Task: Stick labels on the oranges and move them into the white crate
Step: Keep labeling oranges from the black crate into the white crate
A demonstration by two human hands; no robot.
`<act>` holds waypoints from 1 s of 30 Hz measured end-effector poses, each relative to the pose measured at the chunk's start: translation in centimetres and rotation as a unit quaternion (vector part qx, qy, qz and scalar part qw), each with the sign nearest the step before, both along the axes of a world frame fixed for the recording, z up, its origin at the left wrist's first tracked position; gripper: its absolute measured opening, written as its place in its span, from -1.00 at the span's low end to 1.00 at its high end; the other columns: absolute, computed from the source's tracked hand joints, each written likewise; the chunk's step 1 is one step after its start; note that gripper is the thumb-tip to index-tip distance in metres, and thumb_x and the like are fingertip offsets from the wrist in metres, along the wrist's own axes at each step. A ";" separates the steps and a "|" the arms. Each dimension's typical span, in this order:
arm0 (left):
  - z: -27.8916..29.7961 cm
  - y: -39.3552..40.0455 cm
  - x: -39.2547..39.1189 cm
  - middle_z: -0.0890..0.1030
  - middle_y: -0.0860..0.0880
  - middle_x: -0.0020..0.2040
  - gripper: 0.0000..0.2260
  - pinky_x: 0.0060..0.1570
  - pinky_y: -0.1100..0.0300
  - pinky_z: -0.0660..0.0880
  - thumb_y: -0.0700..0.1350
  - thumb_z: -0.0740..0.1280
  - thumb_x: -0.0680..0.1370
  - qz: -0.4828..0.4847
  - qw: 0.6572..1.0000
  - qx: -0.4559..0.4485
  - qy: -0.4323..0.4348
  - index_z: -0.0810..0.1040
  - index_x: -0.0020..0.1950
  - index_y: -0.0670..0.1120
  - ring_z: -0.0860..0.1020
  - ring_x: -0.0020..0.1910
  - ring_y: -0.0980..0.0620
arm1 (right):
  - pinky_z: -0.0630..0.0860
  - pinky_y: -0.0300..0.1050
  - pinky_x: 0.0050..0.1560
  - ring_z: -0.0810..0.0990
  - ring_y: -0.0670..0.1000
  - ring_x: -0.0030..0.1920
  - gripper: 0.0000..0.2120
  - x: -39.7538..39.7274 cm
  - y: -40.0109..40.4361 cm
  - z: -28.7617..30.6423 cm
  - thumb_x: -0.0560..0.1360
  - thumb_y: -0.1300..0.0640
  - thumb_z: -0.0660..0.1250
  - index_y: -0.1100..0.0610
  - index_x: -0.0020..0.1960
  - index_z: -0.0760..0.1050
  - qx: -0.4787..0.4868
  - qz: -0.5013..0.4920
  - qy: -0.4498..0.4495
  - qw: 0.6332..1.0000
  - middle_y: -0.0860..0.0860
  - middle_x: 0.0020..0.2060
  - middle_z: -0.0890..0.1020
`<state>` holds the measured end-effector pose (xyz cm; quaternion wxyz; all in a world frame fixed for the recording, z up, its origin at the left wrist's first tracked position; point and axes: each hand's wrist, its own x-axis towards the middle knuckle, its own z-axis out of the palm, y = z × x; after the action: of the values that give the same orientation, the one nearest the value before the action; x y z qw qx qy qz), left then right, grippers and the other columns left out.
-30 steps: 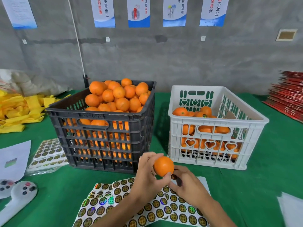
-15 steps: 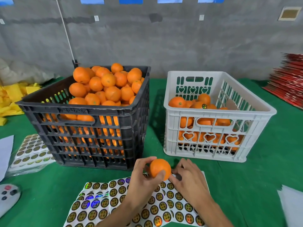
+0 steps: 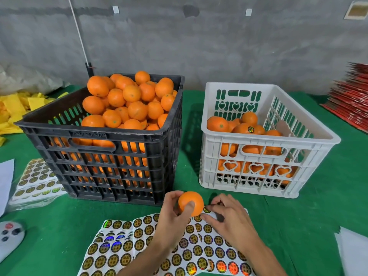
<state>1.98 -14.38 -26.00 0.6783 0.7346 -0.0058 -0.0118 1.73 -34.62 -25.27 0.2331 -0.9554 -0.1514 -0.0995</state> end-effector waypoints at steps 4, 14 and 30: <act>-0.5 0.0 0.2 0.60 0.17 0.16 -0.67 0.19 -0.06 0.63 0.18 0.41 0.57 -0.005 0.999 -0.047 0.018 0.46 0.28 0.14 0.64 0.09 0.19 | 0.50 -0.08 0.00 0.43 -0.12 -0.04 -0.52 0.1 -0.2 -0.2 0.55 -0.31 0.26 0.01 0.13 0.72 -0.022 0.017 -0.037 0.999 -0.19 0.00 0.53; -1.2 0.1 0.5 0.54 0.30 0.20 -0.49 0.23 -0.14 0.60 0.44 0.36 0.48 -0.021 0.998 -0.057 0.006 0.44 0.34 0.24 0.62 0.24 0.07 | 0.52 0.00 -0.06 0.50 -0.03 -0.09 -0.80 0.1 0.1 0.2 0.58 -0.04 0.45 0.07 0.02 0.76 0.000 0.023 -0.055 0.998 -0.09 -0.04 0.61; -0.1 0.1 -0.5 0.50 0.36 0.18 -0.49 0.20 0.13 0.55 0.45 0.23 0.54 -0.061 0.996 0.038 -0.049 0.32 0.41 0.27 0.57 0.16 0.20 | 0.53 0.06 0.06 0.56 -0.05 -0.08 -0.88 0.8 0.7 0.2 0.52 0.04 0.47 0.05 -0.13 0.73 0.201 -0.060 0.082 0.974 -0.11 -0.15 0.60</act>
<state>1.48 -14.33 -26.10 0.6472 0.7576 -0.0831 -0.0170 2.48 -33.95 -25.03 0.4259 -0.9012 -0.0512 -0.0626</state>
